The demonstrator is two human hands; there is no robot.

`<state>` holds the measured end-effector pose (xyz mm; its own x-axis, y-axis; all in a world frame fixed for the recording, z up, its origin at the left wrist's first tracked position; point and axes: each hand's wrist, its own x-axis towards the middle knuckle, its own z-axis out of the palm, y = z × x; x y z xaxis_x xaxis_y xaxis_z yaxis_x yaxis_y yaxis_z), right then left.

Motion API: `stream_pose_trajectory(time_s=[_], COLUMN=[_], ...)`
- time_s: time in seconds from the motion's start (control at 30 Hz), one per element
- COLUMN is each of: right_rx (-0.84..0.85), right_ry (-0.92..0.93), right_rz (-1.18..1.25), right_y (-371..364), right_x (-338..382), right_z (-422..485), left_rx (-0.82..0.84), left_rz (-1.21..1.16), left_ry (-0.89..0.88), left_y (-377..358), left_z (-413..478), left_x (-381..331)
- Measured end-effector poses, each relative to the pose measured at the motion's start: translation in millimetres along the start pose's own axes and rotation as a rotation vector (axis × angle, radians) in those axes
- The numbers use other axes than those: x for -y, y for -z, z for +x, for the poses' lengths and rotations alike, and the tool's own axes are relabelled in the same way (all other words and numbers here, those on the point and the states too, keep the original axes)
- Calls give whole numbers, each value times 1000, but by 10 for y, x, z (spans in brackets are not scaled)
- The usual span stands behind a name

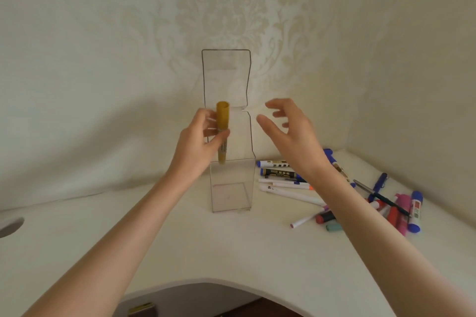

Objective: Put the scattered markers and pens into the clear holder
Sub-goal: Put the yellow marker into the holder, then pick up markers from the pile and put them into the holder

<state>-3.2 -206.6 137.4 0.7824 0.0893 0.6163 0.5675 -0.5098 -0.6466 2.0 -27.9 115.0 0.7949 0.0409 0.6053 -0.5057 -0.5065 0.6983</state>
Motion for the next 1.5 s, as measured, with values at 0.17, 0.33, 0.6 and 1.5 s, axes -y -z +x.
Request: stream_pose_trajectory(time_s=[0.17,0.33,0.6,1.5], right_rx=[47,128,237,173], right_ry=[-156,-332,-441,-945], right_rz=[-118,-366,-495,-549], right_y=[177,578,929,1140], right_x=[-532,-1054,-1406,-1383], right_z=[-337,-615,-966,-1322], left_rx=[-83,-121,-46,672], left_rz=[402,552,520,379], left_ry=[-75,65,-364,87], left_y=[-62,-70,-451,-2432], left_z=[-157,-317,-774,-474], left_x=[262,323,-27,-307])
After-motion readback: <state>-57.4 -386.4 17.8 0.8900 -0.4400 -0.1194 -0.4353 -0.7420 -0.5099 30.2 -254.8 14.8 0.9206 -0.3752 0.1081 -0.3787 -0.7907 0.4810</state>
